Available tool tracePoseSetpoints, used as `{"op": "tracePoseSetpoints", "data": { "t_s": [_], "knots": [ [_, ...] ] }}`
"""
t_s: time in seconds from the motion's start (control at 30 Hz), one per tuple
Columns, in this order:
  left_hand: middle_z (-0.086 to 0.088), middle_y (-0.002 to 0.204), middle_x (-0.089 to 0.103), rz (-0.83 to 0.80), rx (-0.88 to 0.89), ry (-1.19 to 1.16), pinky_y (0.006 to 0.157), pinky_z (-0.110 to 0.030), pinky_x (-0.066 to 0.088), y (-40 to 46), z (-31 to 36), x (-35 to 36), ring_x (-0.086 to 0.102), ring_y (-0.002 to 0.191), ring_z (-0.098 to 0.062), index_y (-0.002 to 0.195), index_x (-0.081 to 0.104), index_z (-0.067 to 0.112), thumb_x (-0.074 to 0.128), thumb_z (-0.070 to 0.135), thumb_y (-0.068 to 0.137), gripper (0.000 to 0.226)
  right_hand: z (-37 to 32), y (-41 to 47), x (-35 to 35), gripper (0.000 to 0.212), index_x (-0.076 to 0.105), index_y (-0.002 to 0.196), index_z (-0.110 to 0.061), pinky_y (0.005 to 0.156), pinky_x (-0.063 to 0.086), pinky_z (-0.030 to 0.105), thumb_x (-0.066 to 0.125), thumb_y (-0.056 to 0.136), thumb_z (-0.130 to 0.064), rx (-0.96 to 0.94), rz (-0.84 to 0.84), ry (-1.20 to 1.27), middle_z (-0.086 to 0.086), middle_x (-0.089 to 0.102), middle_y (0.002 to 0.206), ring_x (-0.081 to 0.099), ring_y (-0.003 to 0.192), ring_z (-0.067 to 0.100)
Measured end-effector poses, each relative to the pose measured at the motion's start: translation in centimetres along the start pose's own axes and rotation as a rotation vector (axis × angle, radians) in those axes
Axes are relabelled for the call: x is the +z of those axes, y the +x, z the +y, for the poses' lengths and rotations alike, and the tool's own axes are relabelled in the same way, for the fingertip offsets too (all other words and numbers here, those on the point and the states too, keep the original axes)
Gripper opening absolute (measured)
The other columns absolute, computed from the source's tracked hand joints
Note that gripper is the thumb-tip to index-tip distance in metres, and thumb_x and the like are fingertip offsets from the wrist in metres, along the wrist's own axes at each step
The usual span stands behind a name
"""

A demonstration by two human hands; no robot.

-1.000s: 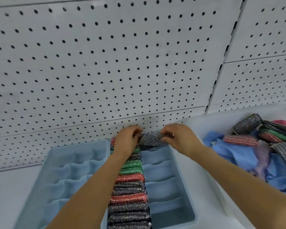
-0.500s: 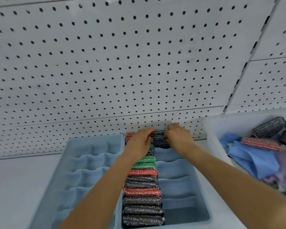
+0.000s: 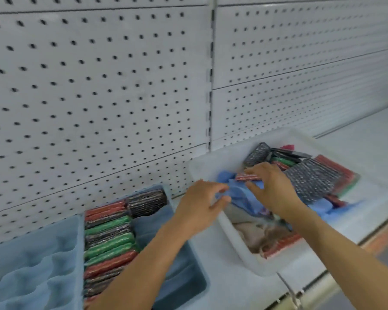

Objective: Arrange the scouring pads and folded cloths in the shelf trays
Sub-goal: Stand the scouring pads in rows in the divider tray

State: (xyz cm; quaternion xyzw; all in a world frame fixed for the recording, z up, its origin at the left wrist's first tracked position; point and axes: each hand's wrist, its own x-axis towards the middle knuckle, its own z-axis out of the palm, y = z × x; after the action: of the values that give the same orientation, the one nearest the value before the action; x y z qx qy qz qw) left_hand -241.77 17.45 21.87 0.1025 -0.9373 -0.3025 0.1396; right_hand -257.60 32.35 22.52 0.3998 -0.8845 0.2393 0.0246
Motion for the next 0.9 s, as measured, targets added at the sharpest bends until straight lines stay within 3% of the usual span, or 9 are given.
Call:
{"op": "tracePoseSetpoints", "data": {
  "t_s": [0.1,0.17,0.23,0.3,0.43,0.53,0.67,0.8,0.9],
  "knots": [
    [0.0,0.08,0.069,-0.084,0.054,0.188,0.114,-0.03,0.025,1.3,0.1,1.5,0.062,0.083,-0.022,0.1,0.07,0.02,0.049,0.043,0.098,0.031,3.3,-0.9,-2.3,0.043,0.06,0.126,-0.017,0.094,0.039,0.046,0.068,0.085,-0.026,0.138,0.062,-0.134,0.01,0.054,0.126,0.043,0.119,0.036],
    [-0.003,0.061,0.057,-0.041,0.08,0.243,0.095,-0.028,0.036,1.7,-0.2,1.7,0.054,0.067,-0.028,0.074,0.06,0.015,0.049,0.04,0.098,0.037,5.3,-1.4,-3.7,0.051,0.053,0.132,-0.017,0.097,0.036,0.048,0.067,0.085,-0.029,0.257,0.094,-0.134,0.012,0.048,0.133,0.036,0.124,0.035],
    [-0.006,0.055,0.054,-0.018,0.06,0.214,0.067,-0.03,0.036,2.0,-0.6,1.8,0.052,0.061,-0.029,0.062,0.047,0.017,0.052,0.038,0.097,0.04,7.1,-1.7,-4.7,0.061,0.046,0.137,-0.016,0.1,0.035,0.049,0.068,0.083,-0.033,0.359,0.082,-0.126,0.015,0.044,0.138,0.033,0.127,0.037],
    [-0.005,0.06,0.058,-0.06,0.012,0.249,0.058,-0.033,0.038,2.5,-0.2,1.8,0.057,0.063,-0.025,0.066,0.052,0.015,0.05,0.039,0.097,0.039,8.3,-1.8,-5.0,0.073,0.038,0.141,-0.015,0.104,0.033,0.05,0.069,0.08,-0.039,0.409,0.005,-0.151,0.016,0.041,0.142,0.032,0.131,0.039],
    [0.004,0.091,0.068,-0.095,-0.126,0.359,0.074,-0.03,0.046,5.1,1.2,2.0,0.063,0.092,-0.021,0.102,0.067,0.03,0.049,0.042,0.096,0.023,8.5,-1.7,-4.6,0.088,0.034,0.141,-0.01,0.103,0.036,0.049,0.071,0.075,-0.055,0.445,-0.097,-0.244,0.018,0.04,0.141,0.036,0.13,0.038],
    [0.005,0.113,0.068,-0.059,-0.168,0.317,0.085,-0.033,0.048,8.2,1.4,3.2,0.062,0.105,-0.021,0.113,0.064,0.033,0.054,0.04,0.093,0.023,8.4,-1.7,-4.3,0.083,0.04,0.13,-0.005,0.098,0.039,0.047,0.071,0.073,-0.058,0.452,-0.085,-0.325,0.019,0.046,0.13,0.042,0.123,0.037],
    [-0.005,0.125,0.055,-0.194,-0.179,0.323,0.091,-0.038,0.044,11.7,1.1,6.0,0.052,0.117,-0.026,0.13,0.054,0.024,0.063,0.033,0.088,0.044,8.8,-1.7,-3.9,0.061,0.045,0.117,-0.001,0.092,0.041,0.044,0.071,0.079,-0.041,0.454,-0.105,-0.307,0.02,0.052,0.12,0.046,0.116,0.037],
    [-0.007,0.12,0.06,-0.182,-0.264,0.246,0.089,-0.039,0.049,13.1,0.8,8.4,0.058,0.112,-0.031,0.123,0.058,0.023,0.061,0.021,0.087,0.036,9.2,-1.7,-3.8,0.021,0.051,0.092,-0.006,0.073,0.038,0.036,0.063,0.085,-0.022,0.391,-0.047,-0.162,0.015,0.055,0.099,0.051,0.098,0.033],
    [-0.007,0.114,0.065,-0.051,-0.248,0.231,0.082,-0.037,0.048,13.4,0.7,8.2,0.06,0.108,-0.031,0.118,0.059,0.024,0.054,0.025,0.093,0.025,9.2,-1.9,-4.5,0.015,0.05,0.083,-0.014,0.058,0.034,0.03,0.062,0.088,-0.022,0.367,0.006,-0.059,0.001,0.057,0.079,0.053,0.073,0.021]
  ]
}}
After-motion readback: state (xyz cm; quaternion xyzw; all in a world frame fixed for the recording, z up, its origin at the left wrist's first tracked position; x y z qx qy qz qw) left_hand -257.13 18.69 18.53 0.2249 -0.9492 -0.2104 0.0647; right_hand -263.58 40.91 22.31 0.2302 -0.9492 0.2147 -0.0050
